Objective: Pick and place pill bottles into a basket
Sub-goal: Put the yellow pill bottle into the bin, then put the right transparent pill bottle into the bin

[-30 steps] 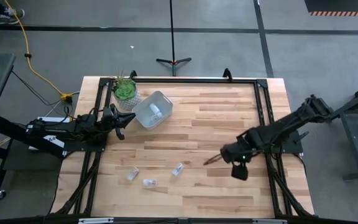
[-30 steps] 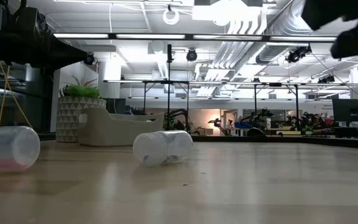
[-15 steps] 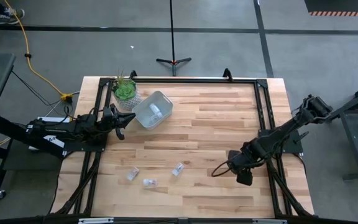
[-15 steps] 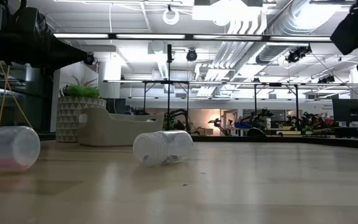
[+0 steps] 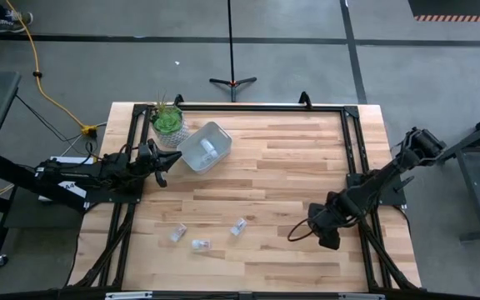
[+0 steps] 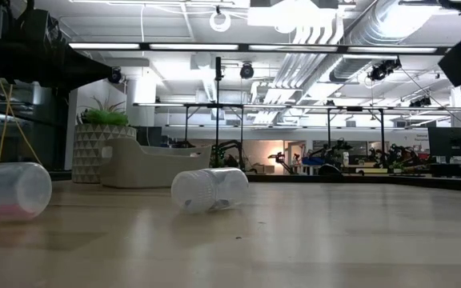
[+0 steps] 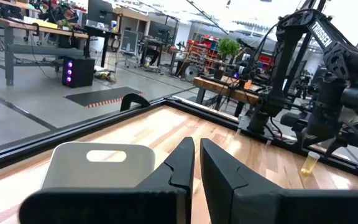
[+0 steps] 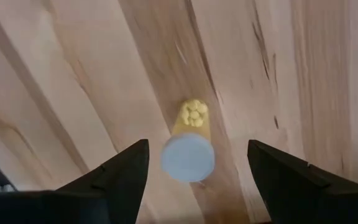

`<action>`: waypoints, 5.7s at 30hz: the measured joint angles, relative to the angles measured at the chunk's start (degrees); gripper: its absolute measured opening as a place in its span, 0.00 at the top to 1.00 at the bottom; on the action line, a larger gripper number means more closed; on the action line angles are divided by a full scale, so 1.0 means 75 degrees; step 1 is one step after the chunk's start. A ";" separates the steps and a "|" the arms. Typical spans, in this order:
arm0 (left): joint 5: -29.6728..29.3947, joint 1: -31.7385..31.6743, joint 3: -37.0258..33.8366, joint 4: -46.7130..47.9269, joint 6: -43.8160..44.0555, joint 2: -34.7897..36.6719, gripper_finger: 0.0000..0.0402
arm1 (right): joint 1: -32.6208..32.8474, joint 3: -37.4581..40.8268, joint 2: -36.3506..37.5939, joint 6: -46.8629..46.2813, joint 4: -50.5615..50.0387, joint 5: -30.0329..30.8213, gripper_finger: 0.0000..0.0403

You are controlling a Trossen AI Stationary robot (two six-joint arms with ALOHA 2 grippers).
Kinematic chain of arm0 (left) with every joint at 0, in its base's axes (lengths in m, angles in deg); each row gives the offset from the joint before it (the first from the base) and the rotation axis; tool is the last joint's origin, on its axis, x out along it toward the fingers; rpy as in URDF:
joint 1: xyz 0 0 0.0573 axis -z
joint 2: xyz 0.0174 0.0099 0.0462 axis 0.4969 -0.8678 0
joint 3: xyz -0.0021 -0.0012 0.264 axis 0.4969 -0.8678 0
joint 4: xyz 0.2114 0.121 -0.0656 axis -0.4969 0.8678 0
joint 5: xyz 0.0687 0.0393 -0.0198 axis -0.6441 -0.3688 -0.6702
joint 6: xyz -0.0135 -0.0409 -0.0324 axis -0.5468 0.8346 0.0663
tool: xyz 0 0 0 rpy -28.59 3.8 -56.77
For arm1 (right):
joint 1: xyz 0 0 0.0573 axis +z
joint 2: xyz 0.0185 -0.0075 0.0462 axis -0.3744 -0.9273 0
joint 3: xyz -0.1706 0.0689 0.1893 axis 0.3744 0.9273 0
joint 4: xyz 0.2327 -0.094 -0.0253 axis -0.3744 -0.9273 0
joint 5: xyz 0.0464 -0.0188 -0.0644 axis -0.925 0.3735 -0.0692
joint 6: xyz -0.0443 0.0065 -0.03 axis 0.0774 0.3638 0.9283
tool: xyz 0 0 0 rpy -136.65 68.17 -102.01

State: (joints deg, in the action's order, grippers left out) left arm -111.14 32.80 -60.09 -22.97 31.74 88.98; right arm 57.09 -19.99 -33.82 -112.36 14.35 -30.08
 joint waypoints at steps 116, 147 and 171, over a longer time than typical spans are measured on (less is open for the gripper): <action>-0.0142 -0.0001 -0.0001 0.0000 -0.0030 -0.0015 0.84 | -0.6910 -1.0761 -0.7265 0.7272 -0.0890 0.0570 0.65; -0.0262 -0.0003 -0.0001 -0.0006 -0.0030 -0.0018 0.84 | -0.4552 -1.1437 -0.6499 1.0793 -0.2232 -0.1422 0.55; -0.0257 -0.0001 0.0001 -0.0005 -0.0030 -0.0018 0.84 | -0.3118 -1.1437 -0.8156 1.1272 -0.2693 -0.0800 0.34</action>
State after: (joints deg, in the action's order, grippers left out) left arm -113.07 32.79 -60.08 -23.01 31.51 88.84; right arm 33.71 -105.76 -94.99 -27.82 -5.85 -36.08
